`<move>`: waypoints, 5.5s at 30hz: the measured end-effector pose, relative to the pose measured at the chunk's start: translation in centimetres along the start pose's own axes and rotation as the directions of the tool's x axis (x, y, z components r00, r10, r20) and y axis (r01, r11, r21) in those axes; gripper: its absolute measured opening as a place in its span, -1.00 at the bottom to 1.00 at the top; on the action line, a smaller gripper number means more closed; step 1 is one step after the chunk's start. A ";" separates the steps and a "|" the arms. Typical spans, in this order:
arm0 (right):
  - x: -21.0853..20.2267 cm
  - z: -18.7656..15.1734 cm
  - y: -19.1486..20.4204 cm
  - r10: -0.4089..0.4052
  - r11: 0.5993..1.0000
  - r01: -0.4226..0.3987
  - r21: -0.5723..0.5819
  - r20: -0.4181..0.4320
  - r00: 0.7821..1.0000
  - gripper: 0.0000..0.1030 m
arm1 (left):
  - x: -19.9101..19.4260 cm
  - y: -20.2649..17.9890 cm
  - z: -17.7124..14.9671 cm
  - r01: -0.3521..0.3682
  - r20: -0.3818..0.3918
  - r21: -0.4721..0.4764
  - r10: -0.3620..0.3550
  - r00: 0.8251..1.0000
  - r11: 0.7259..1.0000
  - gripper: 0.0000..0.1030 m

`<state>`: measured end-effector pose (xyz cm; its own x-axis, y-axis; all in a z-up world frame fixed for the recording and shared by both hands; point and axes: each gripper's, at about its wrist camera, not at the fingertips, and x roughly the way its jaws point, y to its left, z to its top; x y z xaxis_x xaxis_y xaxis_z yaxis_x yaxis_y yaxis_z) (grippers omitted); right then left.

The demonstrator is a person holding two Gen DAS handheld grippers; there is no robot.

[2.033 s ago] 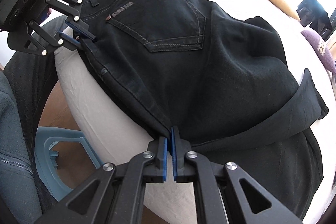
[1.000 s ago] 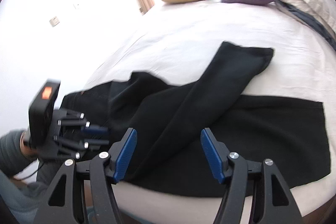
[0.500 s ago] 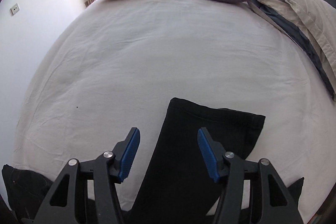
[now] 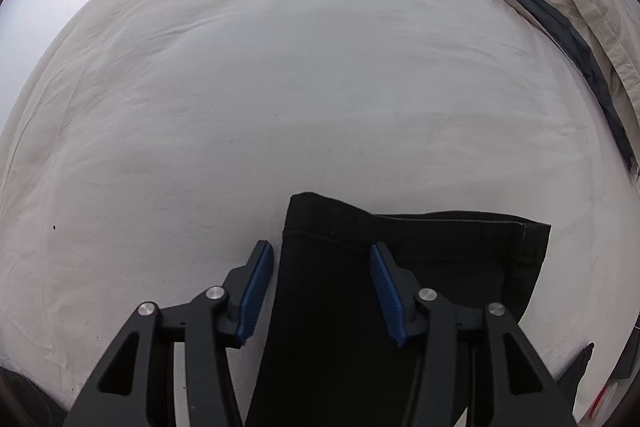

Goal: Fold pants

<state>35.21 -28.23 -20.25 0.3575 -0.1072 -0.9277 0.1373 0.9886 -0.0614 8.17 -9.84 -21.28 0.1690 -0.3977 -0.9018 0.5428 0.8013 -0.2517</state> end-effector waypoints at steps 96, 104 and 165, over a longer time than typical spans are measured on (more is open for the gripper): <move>-11.4 -27.7 -26.3 0.384 0.502 -0.670 0.546 0.553 0.739 -0.07 | -2.6 7.1 -0.2 0.188 0.089 -0.266 -0.170 0.981 0.945 -0.53; -3.2 -21.6 -16.5 0.666 0.541 -0.718 0.438 0.299 0.684 -0.72 | -3.3 7.6 0.1 0.204 0.082 -0.277 -0.188 0.979 0.939 -0.53; -3.7 -30.9 -16.7 0.735 0.445 -0.744 0.498 0.272 0.621 -0.99 | -5.5 13.9 -5.3 0.357 0.265 -0.279 -0.286 0.921 0.892 -0.83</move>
<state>3.01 -41.09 -27.19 0.5740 0.6316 -0.5212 0.2549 0.4670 0.8467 10.47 5.88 -21.63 0.2186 -0.7136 -0.6656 0.3148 0.6972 -0.6441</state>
